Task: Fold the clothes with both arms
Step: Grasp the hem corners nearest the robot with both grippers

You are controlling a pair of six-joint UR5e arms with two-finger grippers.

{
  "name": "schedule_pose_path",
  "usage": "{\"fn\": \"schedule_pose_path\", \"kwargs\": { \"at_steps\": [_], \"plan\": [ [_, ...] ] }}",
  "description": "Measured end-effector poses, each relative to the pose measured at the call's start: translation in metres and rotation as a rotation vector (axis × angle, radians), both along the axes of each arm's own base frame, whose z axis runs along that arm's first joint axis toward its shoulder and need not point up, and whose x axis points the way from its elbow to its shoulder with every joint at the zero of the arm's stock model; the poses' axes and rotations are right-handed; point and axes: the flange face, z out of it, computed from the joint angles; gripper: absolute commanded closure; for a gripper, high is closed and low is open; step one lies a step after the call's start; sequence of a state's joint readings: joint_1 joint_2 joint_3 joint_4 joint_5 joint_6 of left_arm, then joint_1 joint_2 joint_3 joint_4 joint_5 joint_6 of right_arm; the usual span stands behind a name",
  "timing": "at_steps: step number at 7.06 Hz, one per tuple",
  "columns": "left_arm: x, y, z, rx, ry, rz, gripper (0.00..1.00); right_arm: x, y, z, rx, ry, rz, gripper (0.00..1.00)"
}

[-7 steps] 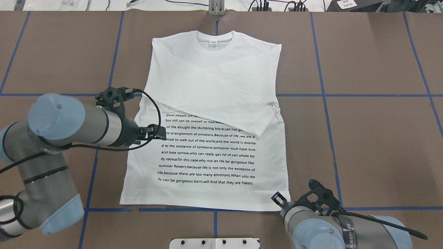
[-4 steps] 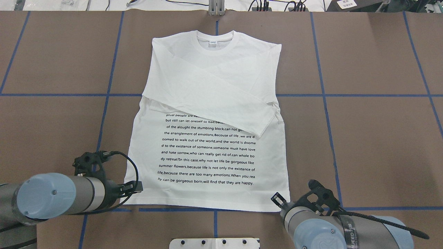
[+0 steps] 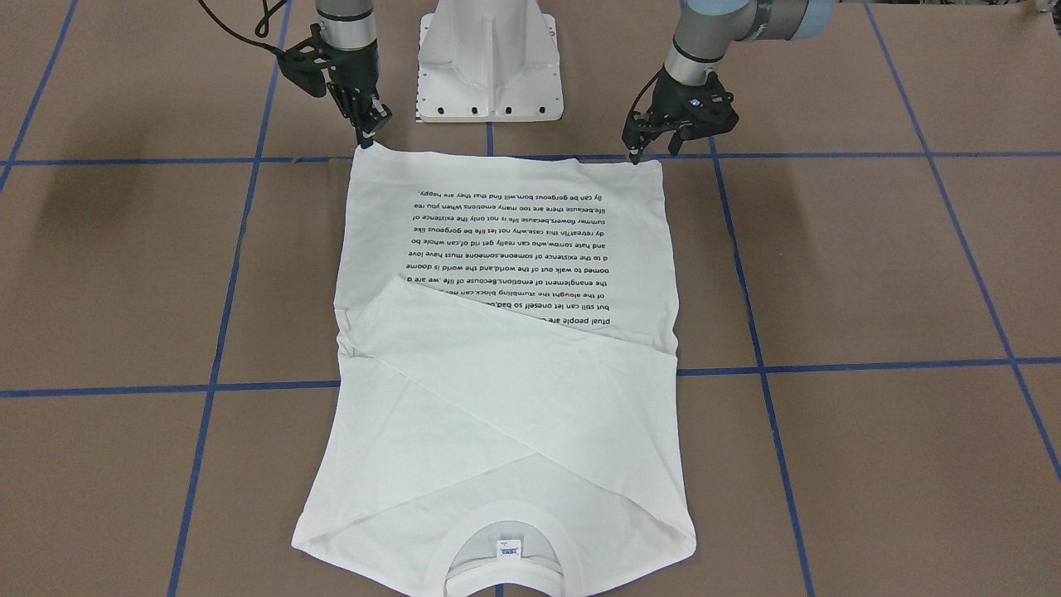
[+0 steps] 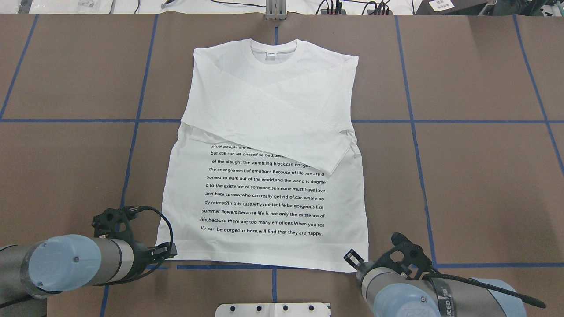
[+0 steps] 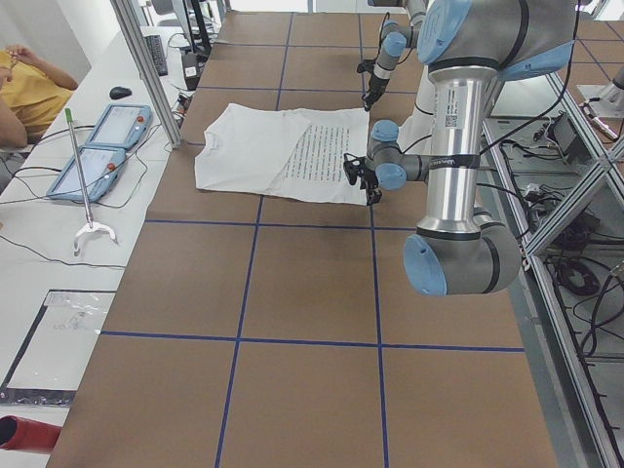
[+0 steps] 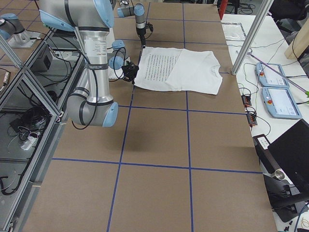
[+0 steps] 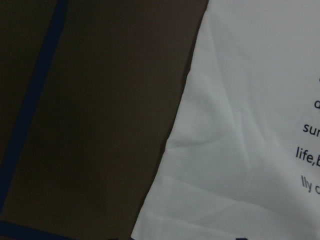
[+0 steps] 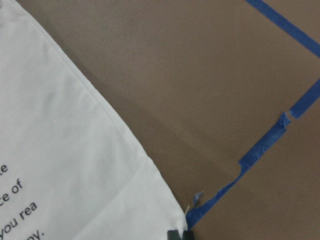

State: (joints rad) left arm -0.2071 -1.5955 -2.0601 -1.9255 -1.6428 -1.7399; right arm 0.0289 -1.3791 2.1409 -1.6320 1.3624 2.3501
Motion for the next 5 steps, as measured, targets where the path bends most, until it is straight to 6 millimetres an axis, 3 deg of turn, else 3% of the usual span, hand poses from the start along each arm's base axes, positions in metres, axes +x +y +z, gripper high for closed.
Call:
{"fn": "schedule_pose_path", "kwargs": {
  "at_steps": [1,2,5],
  "plan": [
    [0.0028,-0.0001,0.0007,-0.001,-0.001,0.001,0.37,0.0003,-0.0006,0.0001,0.001,0.001,0.002,1.0],
    [0.0053,0.0,-0.0005,-0.001,0.001,0.002,0.5,0.0008,-0.0012,0.0002,0.002,0.001,0.003,1.0],
    [0.0056,0.0002,0.0042,-0.001,-0.011,0.002,0.6,0.0017,-0.0029,0.0003,0.003,0.003,0.008,1.0]
  ]
}}
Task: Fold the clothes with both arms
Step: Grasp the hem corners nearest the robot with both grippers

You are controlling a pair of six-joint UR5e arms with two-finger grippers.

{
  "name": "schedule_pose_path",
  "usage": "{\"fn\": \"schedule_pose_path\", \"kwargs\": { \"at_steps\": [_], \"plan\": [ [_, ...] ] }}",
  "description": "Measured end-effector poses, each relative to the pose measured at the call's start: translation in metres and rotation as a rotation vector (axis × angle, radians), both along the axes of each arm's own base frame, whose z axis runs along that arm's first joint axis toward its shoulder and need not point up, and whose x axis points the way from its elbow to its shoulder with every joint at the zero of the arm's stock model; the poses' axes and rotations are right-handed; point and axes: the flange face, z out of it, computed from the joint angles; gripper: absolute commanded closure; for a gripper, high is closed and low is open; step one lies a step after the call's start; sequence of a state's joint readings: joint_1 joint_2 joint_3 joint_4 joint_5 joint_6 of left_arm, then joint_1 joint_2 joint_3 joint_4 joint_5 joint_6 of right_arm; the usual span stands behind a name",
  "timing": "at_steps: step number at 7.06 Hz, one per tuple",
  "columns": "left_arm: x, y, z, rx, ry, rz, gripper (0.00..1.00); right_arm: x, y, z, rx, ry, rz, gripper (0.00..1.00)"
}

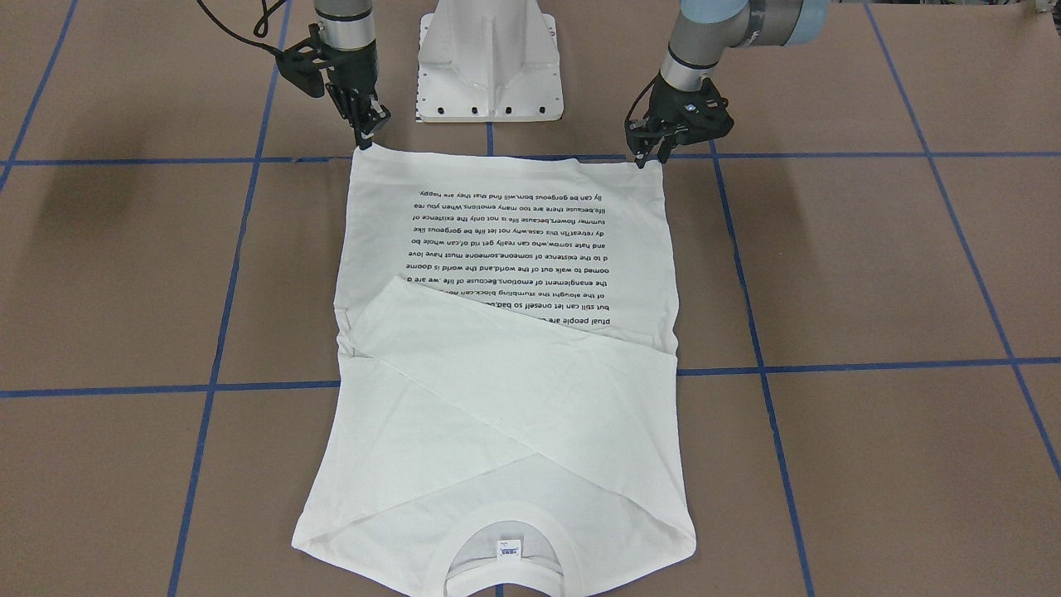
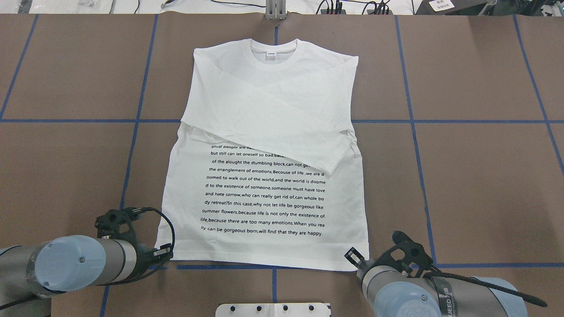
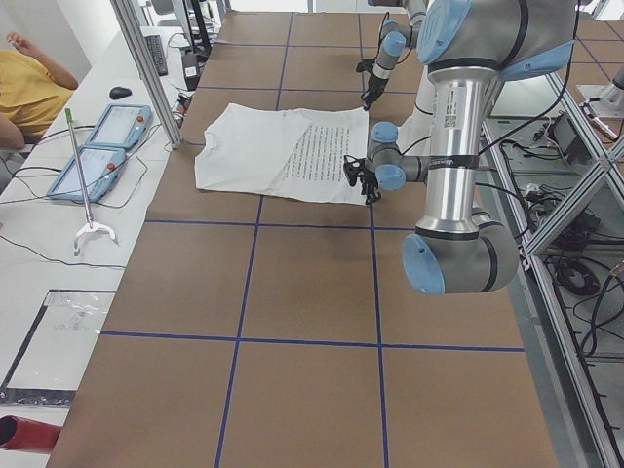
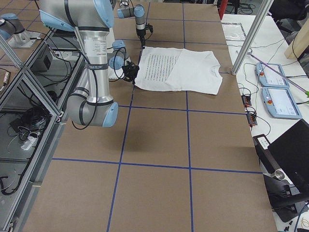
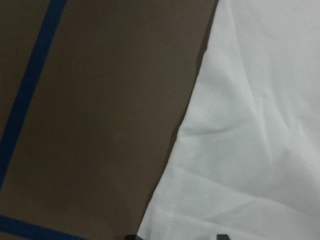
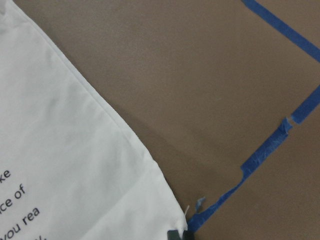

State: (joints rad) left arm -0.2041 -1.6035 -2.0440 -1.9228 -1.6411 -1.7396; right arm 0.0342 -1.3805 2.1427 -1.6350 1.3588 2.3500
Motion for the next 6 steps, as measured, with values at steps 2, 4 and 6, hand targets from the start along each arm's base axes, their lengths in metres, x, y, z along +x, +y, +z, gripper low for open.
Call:
{"fn": "schedule_pose_path", "kwargs": {
  "at_steps": [2,4,6],
  "plan": [
    [-0.0004,0.0001,0.0036,-0.002,-0.01,0.0,1.0,0.0004,-0.0005,0.0006,0.001,0.002,0.002,1.0],
    [-0.0013,-0.0004,0.005,-0.003,-0.014,0.001,1.0,0.001,-0.0011,0.0003,0.001,0.002,0.003,1.0],
    [-0.0031,0.0005,-0.002,-0.006,0.0,0.006,1.0,0.0025,-0.0023,-0.001,0.001,-0.001,0.005,1.0]
  ]
}}
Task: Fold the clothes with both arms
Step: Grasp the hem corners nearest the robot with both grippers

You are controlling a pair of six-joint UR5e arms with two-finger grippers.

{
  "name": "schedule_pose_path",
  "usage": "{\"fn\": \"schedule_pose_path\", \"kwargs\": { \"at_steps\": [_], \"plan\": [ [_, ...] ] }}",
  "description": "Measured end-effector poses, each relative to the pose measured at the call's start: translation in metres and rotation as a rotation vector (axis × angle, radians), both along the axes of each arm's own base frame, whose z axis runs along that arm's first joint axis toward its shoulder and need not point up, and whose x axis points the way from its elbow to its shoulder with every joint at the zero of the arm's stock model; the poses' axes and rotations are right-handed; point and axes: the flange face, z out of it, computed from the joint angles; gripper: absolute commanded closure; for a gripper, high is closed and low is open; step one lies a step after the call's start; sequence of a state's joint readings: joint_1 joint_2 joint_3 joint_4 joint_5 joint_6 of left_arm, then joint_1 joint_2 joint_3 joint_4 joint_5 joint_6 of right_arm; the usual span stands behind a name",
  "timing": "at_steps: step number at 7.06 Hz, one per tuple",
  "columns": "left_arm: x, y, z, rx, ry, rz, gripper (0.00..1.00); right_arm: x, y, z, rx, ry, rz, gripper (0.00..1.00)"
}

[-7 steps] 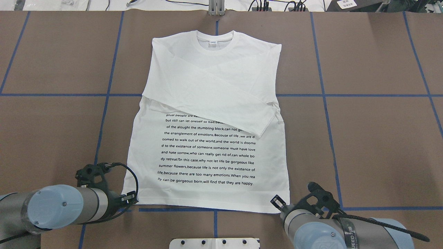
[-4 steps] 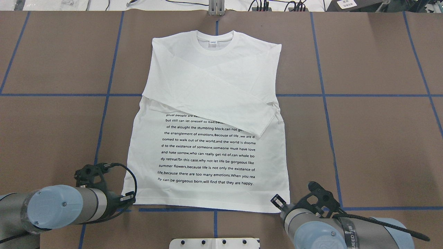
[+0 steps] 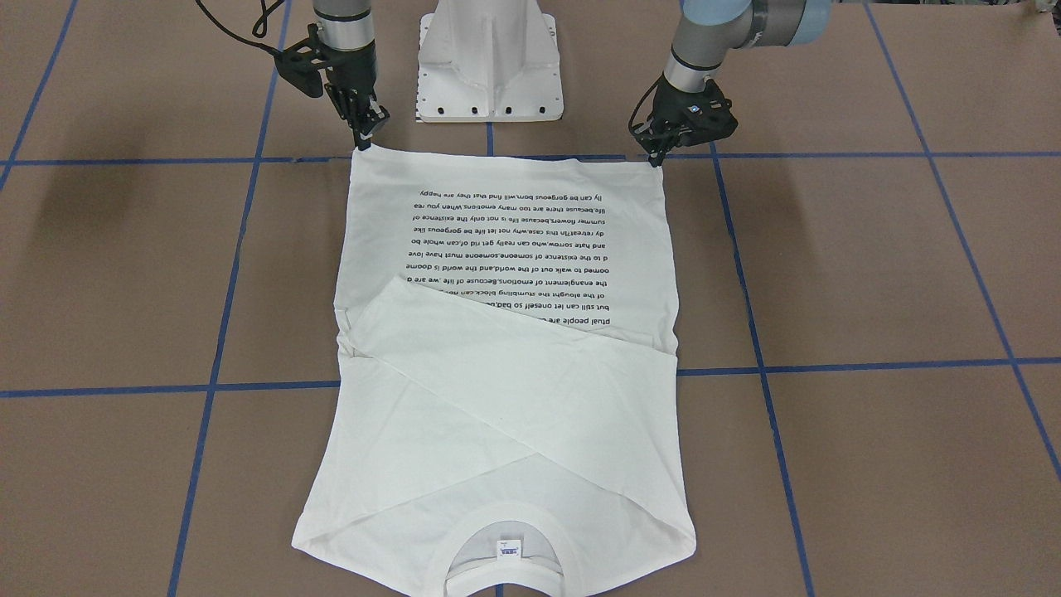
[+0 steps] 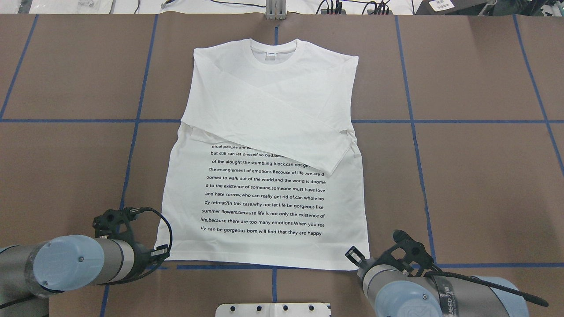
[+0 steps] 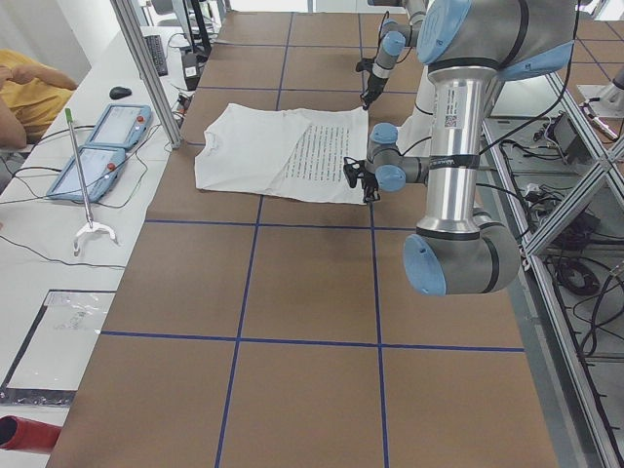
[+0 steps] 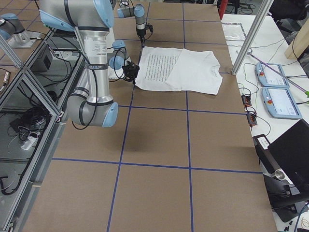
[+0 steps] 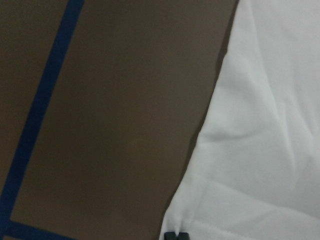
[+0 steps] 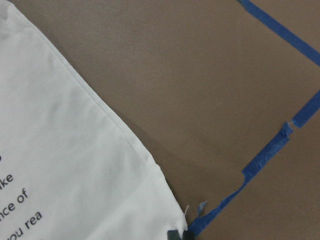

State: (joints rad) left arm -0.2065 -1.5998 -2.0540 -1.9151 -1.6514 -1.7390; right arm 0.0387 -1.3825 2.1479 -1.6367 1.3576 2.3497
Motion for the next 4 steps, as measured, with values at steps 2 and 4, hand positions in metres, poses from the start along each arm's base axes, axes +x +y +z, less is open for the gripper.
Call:
{"fn": "schedule_pose_path", "kwargs": {
  "at_steps": [2,4],
  "plan": [
    [-0.003,0.005,-0.024,-0.012,0.054,0.026,1.0,0.005,0.003,-0.003,0.0,-0.001,-0.005,1.0],
    [-0.014,0.02,-0.055,-0.049,0.12,0.036,1.0,0.02,0.021,-0.013,-0.002,0.029,-0.04,1.0]
  ]
}}
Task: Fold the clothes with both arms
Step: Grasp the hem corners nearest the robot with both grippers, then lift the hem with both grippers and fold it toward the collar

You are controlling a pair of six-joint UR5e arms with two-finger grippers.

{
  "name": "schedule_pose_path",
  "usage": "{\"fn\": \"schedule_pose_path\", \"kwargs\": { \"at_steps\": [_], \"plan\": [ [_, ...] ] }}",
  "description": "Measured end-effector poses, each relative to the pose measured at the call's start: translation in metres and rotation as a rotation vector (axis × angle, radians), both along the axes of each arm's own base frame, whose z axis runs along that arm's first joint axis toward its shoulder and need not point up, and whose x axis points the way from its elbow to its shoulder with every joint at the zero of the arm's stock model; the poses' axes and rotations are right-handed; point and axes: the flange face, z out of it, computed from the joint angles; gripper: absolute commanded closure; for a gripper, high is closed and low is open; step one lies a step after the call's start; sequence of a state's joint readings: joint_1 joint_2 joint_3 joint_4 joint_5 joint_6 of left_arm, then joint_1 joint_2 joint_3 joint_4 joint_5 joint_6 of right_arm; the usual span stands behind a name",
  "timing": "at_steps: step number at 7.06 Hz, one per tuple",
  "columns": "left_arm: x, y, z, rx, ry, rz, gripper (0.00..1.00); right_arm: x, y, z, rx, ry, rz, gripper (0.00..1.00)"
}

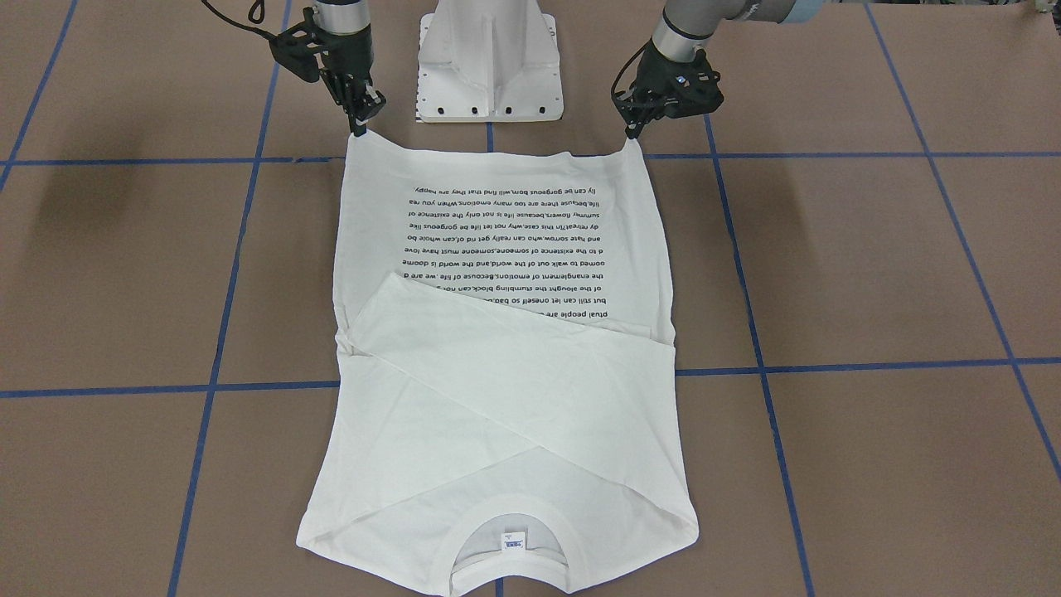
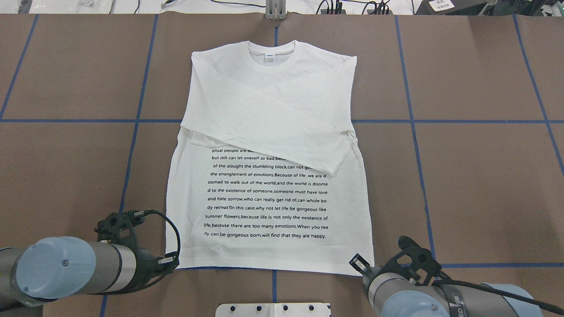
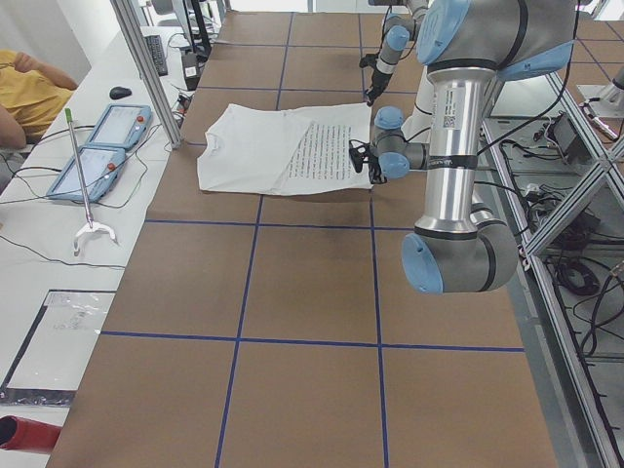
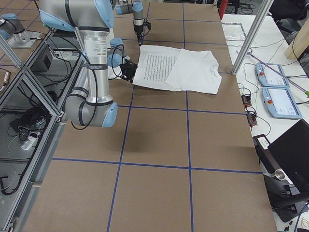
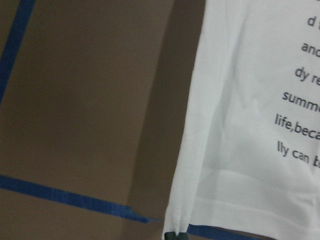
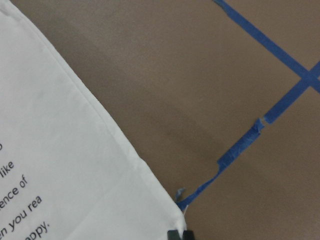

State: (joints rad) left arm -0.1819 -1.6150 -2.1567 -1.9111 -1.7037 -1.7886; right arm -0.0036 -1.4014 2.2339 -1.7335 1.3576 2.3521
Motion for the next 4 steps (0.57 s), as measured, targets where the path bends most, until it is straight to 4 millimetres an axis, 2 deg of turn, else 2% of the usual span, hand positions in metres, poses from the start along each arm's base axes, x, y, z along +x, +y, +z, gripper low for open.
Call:
{"fn": "schedule_pose_path", "kwargs": {
  "at_steps": [3,4],
  "plan": [
    [-0.009,0.033,-0.034,-0.08,0.071,0.011,1.0,0.045,0.022,-0.014,-0.005,0.004,-0.046,1.0],
    [-0.02,0.036,-0.047,-0.09,0.094,0.006,1.0,0.062,0.016,-0.026,-0.005,-0.026,-0.033,1.0]
  ]
}}
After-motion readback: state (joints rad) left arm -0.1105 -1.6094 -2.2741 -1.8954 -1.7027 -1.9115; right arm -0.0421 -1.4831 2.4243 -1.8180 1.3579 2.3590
